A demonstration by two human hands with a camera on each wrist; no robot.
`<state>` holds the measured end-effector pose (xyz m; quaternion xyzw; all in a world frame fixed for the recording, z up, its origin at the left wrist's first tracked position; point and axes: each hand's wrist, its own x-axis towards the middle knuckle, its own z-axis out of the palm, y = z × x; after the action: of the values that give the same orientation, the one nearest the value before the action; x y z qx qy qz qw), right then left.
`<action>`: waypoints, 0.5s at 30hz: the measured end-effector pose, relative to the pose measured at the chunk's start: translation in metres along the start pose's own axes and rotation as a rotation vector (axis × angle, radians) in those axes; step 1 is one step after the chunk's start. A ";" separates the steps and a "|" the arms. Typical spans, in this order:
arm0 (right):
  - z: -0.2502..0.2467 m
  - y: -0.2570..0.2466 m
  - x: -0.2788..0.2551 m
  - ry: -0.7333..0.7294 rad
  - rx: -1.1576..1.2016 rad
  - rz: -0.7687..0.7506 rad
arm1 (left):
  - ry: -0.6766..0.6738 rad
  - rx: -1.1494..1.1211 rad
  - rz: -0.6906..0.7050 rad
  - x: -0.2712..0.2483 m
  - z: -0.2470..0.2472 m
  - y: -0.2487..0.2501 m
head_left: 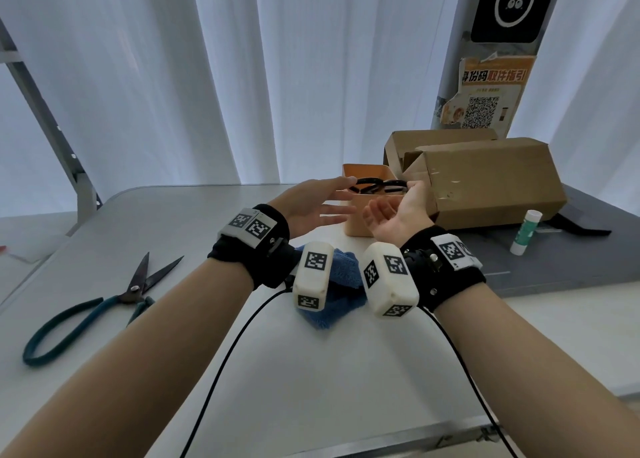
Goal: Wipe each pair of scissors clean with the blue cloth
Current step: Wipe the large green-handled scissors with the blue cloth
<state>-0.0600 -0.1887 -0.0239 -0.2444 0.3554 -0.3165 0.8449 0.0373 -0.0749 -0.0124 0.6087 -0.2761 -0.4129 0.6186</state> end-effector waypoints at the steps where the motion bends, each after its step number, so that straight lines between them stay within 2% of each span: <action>1: 0.002 0.004 -0.002 -0.007 0.007 0.006 | 0.014 0.004 -0.002 -0.002 -0.004 0.002; 4: 0.014 0.018 -0.012 -0.073 -0.014 0.059 | 0.064 0.027 -0.013 -0.011 -0.020 0.008; 8: 0.034 0.041 -0.030 -0.252 -0.216 0.179 | 0.147 0.144 -0.002 -0.032 -0.046 0.018; 12: 0.054 0.077 -0.048 -0.412 -0.419 0.221 | 0.300 0.437 0.036 -0.060 -0.078 0.025; 15: 0.069 0.109 -0.061 -0.539 -0.629 0.225 | 0.322 0.699 -0.021 -0.084 -0.109 0.030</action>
<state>-0.0018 -0.0578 -0.0226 -0.5240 0.2255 -0.0236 0.8210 0.0921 0.0513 0.0189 0.8428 -0.2932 -0.1994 0.4050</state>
